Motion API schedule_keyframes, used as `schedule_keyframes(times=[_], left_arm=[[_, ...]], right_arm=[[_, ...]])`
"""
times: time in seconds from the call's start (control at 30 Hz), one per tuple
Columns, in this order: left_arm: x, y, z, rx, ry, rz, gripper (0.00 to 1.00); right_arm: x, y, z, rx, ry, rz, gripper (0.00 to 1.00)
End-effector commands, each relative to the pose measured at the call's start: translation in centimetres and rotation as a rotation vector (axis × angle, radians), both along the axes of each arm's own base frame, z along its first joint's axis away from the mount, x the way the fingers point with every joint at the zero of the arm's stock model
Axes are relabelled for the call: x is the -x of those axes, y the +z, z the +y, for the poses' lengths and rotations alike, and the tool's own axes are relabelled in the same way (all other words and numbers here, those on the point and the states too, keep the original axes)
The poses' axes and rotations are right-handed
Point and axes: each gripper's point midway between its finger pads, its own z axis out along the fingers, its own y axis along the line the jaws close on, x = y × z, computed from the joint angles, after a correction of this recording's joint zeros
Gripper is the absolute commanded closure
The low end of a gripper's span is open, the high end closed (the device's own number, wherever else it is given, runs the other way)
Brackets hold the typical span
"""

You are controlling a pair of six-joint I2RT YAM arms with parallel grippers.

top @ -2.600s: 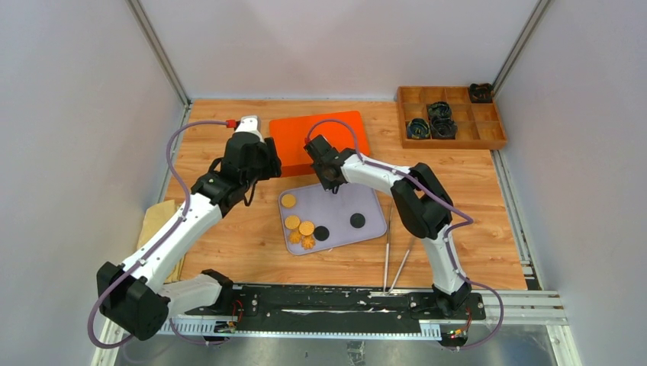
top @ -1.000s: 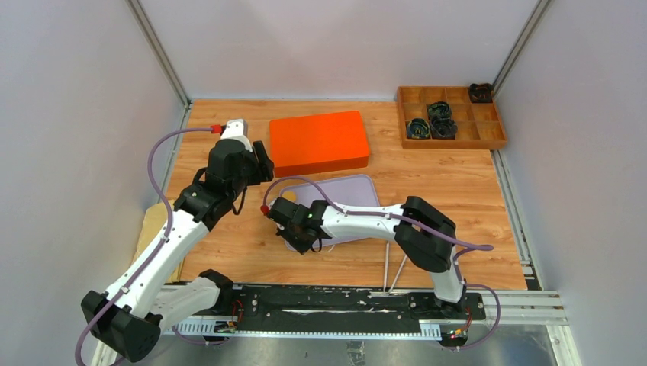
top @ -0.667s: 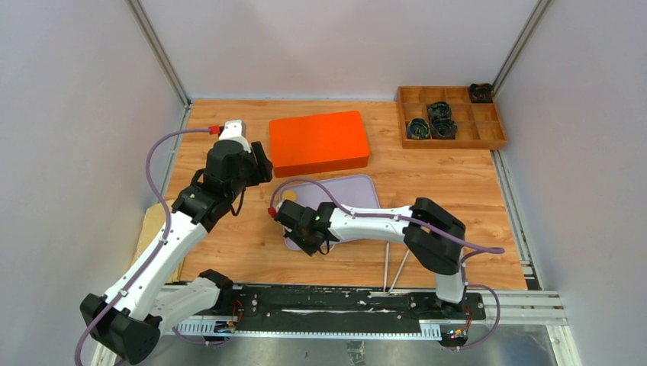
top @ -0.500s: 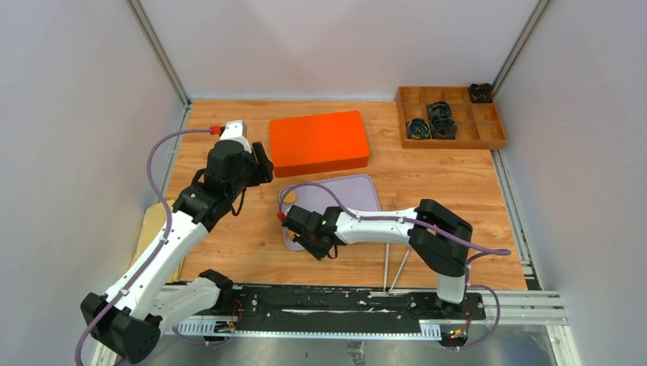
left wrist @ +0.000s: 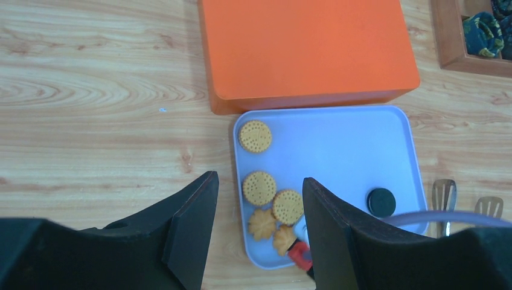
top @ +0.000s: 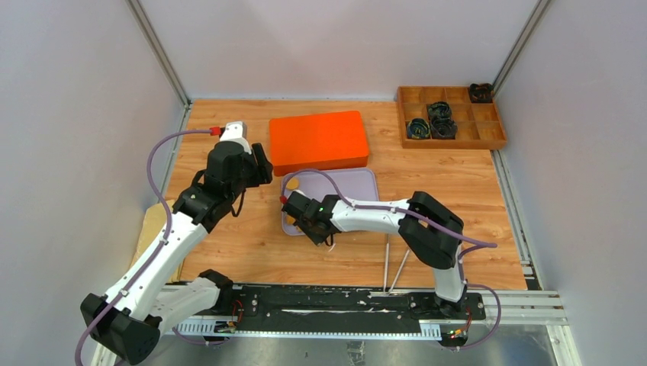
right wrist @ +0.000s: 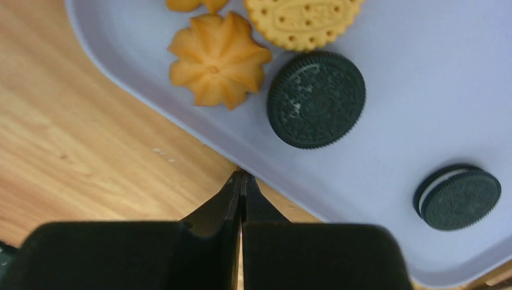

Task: Pack the cookies

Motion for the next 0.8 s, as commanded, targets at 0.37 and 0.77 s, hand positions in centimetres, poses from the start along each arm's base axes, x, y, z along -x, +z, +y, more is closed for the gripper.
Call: schedule_keyframes(times=[0.37,0.77], left_arm=[[-0.6,1.1,-1.8,0.060,-0.070,-0.014,0.41],[-0.9,1.5,-2.4,0.054,-0.100,-0.012,0.40]], right_arm=[[-1.7,10.2,-13.8,0.068,-0.413,-0.276,0.39],[-5.4,7.2,-23.0,0.131,-0.718,-0.213,0.38]])
